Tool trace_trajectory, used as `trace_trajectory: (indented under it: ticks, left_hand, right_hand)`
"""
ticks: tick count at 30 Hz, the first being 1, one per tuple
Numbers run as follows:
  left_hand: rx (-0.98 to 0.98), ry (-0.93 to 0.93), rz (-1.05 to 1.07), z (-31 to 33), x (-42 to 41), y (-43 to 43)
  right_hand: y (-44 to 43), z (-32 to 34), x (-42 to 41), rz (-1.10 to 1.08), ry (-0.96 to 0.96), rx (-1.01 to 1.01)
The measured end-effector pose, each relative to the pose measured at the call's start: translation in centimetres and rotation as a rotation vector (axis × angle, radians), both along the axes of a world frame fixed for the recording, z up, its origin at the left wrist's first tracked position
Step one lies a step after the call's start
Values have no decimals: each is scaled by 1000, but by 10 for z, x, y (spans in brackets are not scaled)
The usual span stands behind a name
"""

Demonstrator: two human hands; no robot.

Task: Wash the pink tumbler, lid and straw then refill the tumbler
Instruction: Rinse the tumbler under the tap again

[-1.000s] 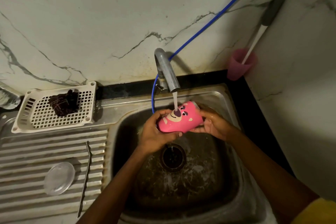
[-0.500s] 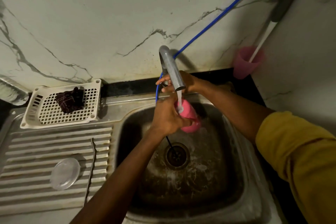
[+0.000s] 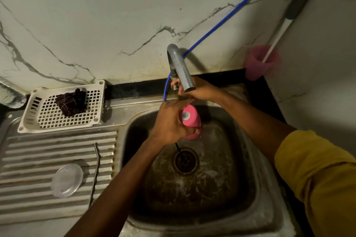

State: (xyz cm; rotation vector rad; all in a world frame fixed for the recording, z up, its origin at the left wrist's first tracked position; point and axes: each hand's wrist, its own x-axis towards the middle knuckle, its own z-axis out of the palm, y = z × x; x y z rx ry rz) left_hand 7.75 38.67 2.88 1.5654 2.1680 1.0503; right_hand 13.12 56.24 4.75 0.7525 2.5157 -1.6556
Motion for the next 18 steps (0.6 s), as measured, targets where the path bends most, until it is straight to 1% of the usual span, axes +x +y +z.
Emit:
trace_trajectory:
  ticks: [1, 3, 5, 7, 9, 12, 14, 16, 18]
  left_hand:
    - [-17, 31, -4, 0, 0, -6]
    - [-72, 68, 37, -4, 2, -19]
    - [-119, 20, 117, -10, 5, -34]
    - [-122, -24, 154, -15, 9, -50]
    - [-106, -62, 170, -18, 16, -64]
    - [-45, -146, 205, -16, 29, -81]
    - [1, -153, 216, -16, 35, -91]
    - [19, -193, 196, -17, 39, -100]
    - [36, -294, 178, -20, 41, -112]
  right_hand:
    - [-1, -7, 8, -13, -26, 37]
    - [-6, -16, 31, 23, -22, -2]
    - [-19, -29, 60, 127, -27, -43]
    - [-45, -36, 84, 188, -43, -113]
    - [-77, -44, 98, 190, -34, -174]
    - [-119, -57, 107, 100, 83, -205]
    - [-135, -65, 109, 47, 125, -131]
    - [-139, -67, 111, 26, 123, -22]
    - [-140, -63, 115, 38, 96, 175]
